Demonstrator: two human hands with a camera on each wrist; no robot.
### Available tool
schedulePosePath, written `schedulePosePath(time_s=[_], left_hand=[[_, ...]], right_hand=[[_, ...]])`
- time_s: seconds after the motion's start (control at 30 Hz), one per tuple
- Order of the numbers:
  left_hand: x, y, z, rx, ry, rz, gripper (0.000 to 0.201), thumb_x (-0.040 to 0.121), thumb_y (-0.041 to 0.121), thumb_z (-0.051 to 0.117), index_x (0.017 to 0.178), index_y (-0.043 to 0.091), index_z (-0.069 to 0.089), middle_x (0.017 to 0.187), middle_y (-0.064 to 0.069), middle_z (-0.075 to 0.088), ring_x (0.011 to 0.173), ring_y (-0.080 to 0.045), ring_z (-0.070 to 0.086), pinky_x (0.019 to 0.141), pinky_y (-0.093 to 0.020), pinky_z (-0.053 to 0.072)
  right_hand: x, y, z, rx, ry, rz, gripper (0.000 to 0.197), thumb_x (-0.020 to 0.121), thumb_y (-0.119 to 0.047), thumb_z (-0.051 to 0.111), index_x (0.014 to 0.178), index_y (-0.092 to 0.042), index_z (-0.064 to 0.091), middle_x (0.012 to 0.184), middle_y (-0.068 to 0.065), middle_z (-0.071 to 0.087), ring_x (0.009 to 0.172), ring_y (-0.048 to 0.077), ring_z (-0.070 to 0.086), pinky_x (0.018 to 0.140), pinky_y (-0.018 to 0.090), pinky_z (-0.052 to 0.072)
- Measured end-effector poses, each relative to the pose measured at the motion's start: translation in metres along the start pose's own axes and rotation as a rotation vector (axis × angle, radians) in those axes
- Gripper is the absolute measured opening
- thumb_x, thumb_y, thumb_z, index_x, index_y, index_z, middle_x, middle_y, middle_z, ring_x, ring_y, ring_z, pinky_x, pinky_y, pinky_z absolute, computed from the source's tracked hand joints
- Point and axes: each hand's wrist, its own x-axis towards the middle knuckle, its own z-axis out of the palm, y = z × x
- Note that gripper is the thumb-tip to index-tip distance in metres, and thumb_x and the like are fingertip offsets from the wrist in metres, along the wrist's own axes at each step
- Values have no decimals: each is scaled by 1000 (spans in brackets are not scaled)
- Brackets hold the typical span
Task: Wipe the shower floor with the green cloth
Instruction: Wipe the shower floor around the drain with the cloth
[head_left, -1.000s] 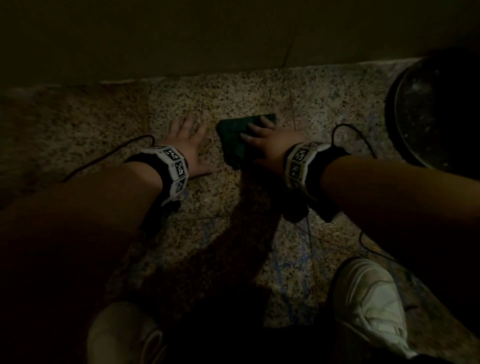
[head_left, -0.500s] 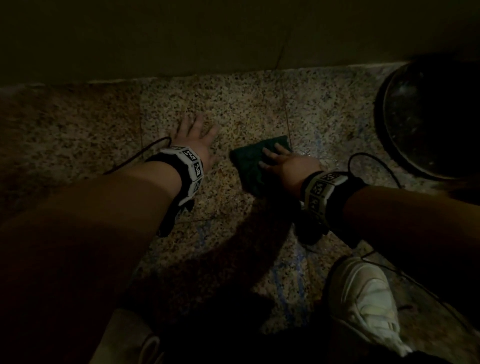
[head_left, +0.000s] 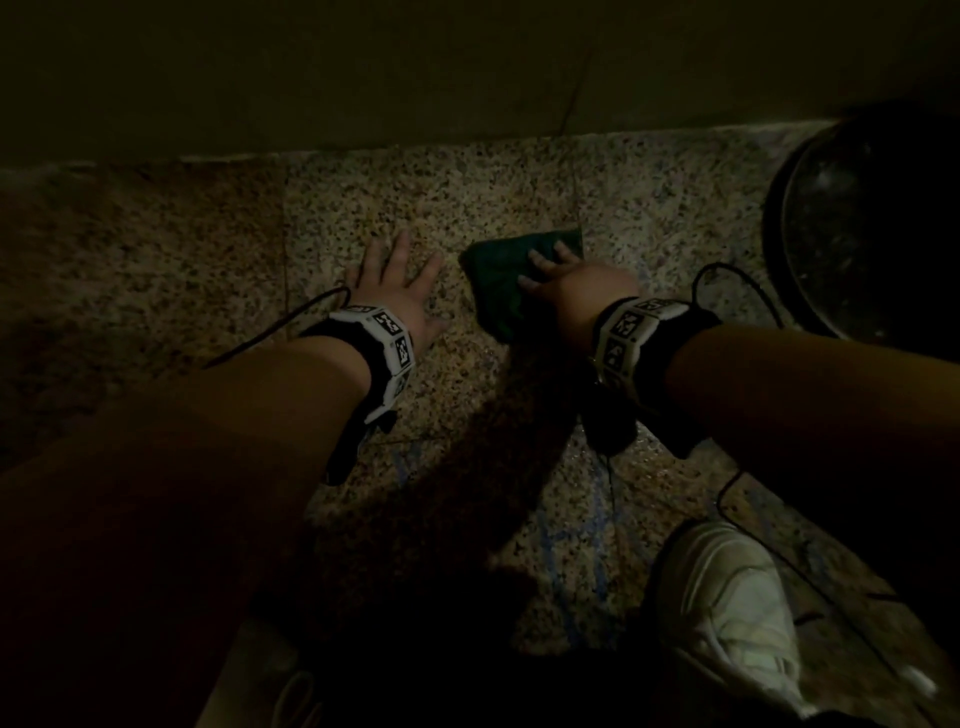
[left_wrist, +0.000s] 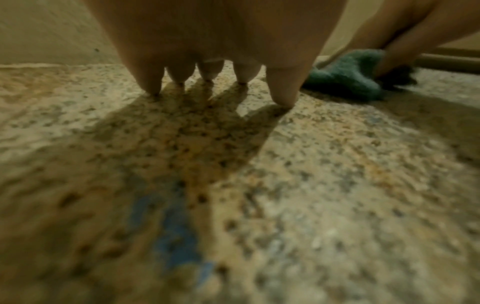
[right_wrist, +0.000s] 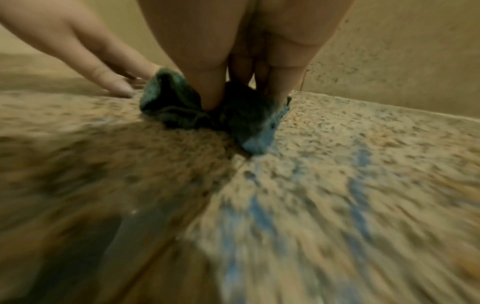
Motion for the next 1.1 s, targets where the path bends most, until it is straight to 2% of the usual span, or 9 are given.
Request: schedulePosePath(time_s=[0.13, 0.23, 0.37, 0.47, 0.6, 0.7, 0.77, 0.9, 1.1], left_hand=[[-2, 5, -4, -22, 15, 15, 77, 95, 55, 36, 150, 30, -11, 155, -4, -25, 143, -30, -17, 118, -45, -1], [1, 9, -9, -26, 12, 43, 77, 95, 55, 37, 149, 31, -12, 155, -3, -23, 143, -29, -19, 118, -46, 0], [2, 16, -11, 0, -10, 57, 74, 96, 54, 34, 149, 30, -12, 155, -1, -24, 143, -29, -17, 116, -45, -1], [3, 21, -12, 1, -40, 36, 71, 98, 51, 31, 149, 28, -14, 155, -1, -24, 144, -29, -16, 118, -45, 0], [3, 22, -12, 19, -51, 28, 68, 100, 47, 29, 149, 28, -14, 155, -2, -25, 143, -30, -16, 118, -45, 1], [1, 25, -14, 2, -67, 11, 68, 100, 47, 30, 149, 29, -13, 154, -1, -27, 143, -30, -17, 116, -45, -1], [1, 27, -14, -21, -69, 6, 68, 100, 47, 30, 149, 30, -13, 154, 1, -27, 143, -29, -17, 116, -46, 1], [4, 25, -16, -44, -71, 5, 68, 99, 49, 32, 150, 31, -9, 155, 1, -25, 143, -31, -15, 116, -47, 3], [2, 30, -19, 9, -61, 27, 68, 99, 47, 33, 150, 31, -10, 156, 0, -23, 143, -32, -14, 116, -45, 0]], right_hand=[[-20, 7, 21, 2, -30, 6, 56, 102, -26, 40, 151, -31, 13, 160, -4, -6, 147, 23, -3, 112, 42, 27], [-35, 13, 37, 8, -39, 5, 56, 103, -29, 38, 151, -33, 11, 159, -6, -8, 147, 21, -5, 108, 41, 34], [-39, 15, 40, -25, -38, 4, 60, 103, -21, 37, 152, -33, 4, 158, -7, -13, 146, 21, -10, 106, 44, 39], [-34, 16, 38, -88, -23, 8, 66, 102, -13, 38, 152, -31, -1, 158, -5, -16, 146, 23, -12, 105, 42, 40], [-12, 19, 13, 29, -64, 94, 70, 100, -15, 44, 151, -31, -1, 157, -5, -19, 145, 24, -14, 112, 51, 27], [-4, 19, -7, 87, -97, 130, 76, 97, -3, 45, 152, -30, 0, 158, -5, -18, 145, 25, -13, 114, 47, 22], [-5, 20, -7, 59, -88, 122, 74, 98, -4, 43, 152, -29, 0, 158, -3, -17, 146, 26, -12, 113, 46, 22], [-20, 21, 5, -58, -116, 100, 62, 102, -17, 38, 152, -29, 3, 159, -4, -14, 146, 25, -9, 110, 51, 26], [-58, 26, 32, -145, -205, 54, 65, 102, -11, 33, 151, -22, -8, 157, 2, -21, 145, 28, -13, 106, 44, 36]])
